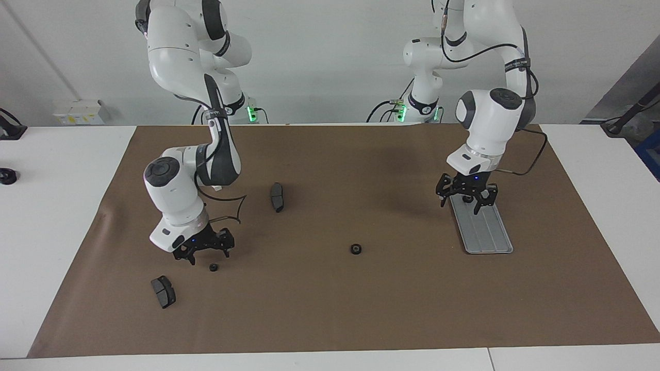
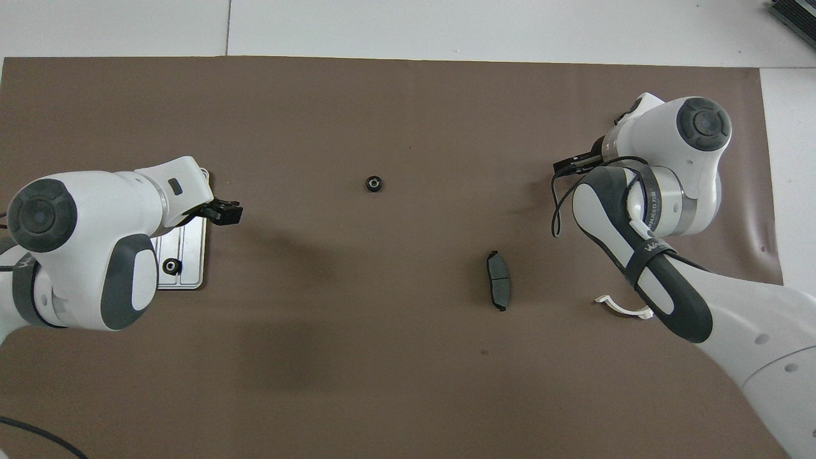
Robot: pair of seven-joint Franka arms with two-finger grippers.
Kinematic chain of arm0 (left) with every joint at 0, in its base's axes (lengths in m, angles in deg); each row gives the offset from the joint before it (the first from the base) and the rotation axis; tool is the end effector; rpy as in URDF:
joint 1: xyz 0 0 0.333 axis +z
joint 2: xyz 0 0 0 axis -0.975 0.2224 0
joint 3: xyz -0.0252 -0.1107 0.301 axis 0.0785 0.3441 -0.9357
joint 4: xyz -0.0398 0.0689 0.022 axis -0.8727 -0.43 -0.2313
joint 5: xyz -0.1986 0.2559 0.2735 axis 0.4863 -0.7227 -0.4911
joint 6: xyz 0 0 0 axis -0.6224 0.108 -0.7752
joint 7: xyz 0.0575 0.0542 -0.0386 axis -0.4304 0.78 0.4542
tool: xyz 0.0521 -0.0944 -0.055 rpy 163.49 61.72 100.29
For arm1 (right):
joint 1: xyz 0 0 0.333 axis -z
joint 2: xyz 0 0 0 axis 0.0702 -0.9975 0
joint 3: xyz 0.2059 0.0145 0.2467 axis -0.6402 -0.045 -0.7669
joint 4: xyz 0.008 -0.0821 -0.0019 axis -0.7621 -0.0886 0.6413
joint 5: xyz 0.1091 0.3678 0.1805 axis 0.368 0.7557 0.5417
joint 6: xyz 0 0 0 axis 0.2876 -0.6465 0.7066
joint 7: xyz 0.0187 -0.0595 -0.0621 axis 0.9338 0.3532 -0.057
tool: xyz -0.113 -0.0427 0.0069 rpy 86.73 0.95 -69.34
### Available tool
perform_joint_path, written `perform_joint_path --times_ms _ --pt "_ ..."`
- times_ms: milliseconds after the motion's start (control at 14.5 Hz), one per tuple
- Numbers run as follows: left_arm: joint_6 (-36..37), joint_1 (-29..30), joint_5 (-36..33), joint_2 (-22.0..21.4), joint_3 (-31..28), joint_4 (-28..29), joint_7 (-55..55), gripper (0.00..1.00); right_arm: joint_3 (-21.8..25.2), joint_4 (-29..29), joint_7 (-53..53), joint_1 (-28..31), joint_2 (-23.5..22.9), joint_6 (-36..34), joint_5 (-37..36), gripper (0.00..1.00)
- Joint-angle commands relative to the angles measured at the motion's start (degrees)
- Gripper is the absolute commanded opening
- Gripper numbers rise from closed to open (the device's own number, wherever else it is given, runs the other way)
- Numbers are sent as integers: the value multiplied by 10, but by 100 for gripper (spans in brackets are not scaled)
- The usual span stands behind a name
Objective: Pick bearing gear from pile to tray
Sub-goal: 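Reach the left gripper to the mid-table bearing and grasp it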
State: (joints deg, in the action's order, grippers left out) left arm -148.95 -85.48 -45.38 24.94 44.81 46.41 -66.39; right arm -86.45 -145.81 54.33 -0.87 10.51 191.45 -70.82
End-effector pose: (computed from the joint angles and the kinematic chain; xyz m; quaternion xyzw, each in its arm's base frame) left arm 0.5972 -0.1286 0.3796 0.9642 -0.2159 0.1536 0.0121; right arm 0.7101 0.0440 0.2718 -0.9914 -0.1078 -0.0738 0.0034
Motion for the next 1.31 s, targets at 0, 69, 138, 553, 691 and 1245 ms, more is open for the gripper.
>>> perform_joint_path --times_ms 0,69,138,553,691,1245 --pt "17 -64 0 27 -10 -52 52 100 -9 21 27 16 -15 1 18 91" --pt "12 -80 -1 35 -10 -54 83 100 -8 22 26 16 -19 1 17 79" --pt "8 -89 -1 46 -9 -61 111 100 -8 25 28 17 -24 1 16 71" --pt "-64 -148 -2 178 -7 -170 126 100 -9 35 22 11 -36 4 19 59" --pt "-100 -178 2 216 -8 -198 127 100 -9 36 21 11 -36 4 20 52" --pt "-135 -205 4 264 -8 -206 134 100 -9 42 21 11 -42 25 38 47"
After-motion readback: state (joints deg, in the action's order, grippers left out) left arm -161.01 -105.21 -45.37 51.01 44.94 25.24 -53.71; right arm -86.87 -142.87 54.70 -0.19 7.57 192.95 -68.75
